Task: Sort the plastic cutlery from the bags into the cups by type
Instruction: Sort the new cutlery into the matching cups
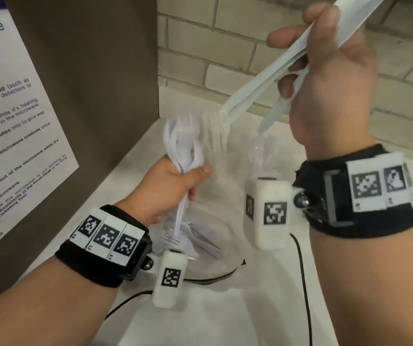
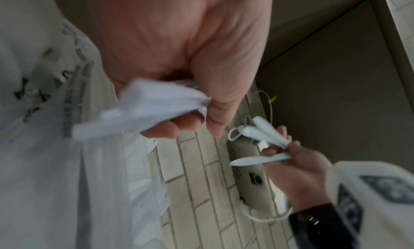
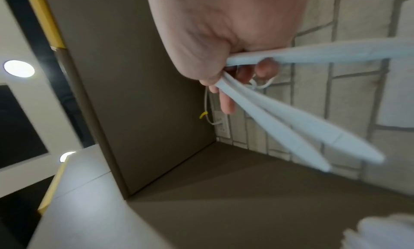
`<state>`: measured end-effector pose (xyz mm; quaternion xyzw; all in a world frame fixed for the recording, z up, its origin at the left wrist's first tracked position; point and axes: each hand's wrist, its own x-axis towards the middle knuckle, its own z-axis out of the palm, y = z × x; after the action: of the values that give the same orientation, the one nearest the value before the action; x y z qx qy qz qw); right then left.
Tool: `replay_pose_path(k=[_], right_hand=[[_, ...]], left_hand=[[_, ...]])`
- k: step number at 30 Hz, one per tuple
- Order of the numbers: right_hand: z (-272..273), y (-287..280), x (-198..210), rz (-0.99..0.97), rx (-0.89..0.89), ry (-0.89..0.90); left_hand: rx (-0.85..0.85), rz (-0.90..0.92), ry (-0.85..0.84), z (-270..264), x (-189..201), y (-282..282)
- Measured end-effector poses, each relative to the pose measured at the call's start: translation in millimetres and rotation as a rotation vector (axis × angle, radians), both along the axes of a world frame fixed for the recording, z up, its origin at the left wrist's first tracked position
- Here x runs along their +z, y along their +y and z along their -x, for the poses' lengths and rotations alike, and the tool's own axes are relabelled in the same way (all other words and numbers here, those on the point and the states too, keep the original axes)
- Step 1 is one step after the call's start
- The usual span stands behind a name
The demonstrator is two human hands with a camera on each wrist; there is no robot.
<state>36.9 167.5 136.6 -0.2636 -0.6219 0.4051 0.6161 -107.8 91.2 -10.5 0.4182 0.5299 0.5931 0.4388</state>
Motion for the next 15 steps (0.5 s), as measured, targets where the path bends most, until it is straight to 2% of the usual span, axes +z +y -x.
replay_pose_path(k=[2, 4, 7, 11, 15], right_hand=[[6.2, 15.4, -7.8, 0.054, -0.017, -0.046], [17.0, 31.7, -23.8, 0.142, 0.039, -0.041], [35.8, 53.6, -50.0, 0.195, 0.093, -0.053], [55.7, 74.8, -70.9, 0.211, 0.06, -0.115], [63.5, 90.2, -91.6, 0.377, 0.074, -0.275]], left_hand=[[0.083, 0.016, -0.095, 6.0, 5.1, 1.9], [0.094, -0.004, -0.172, 10.3, 11.5, 2.8], [0.044, -0.025, -0.251, 17.2, 19.3, 2.0], [-0.018, -0.015, -0.295, 21.9, 20.9, 1.6], [-0.064, -0.023, -0.318, 21.1, 18.9, 1.2]])
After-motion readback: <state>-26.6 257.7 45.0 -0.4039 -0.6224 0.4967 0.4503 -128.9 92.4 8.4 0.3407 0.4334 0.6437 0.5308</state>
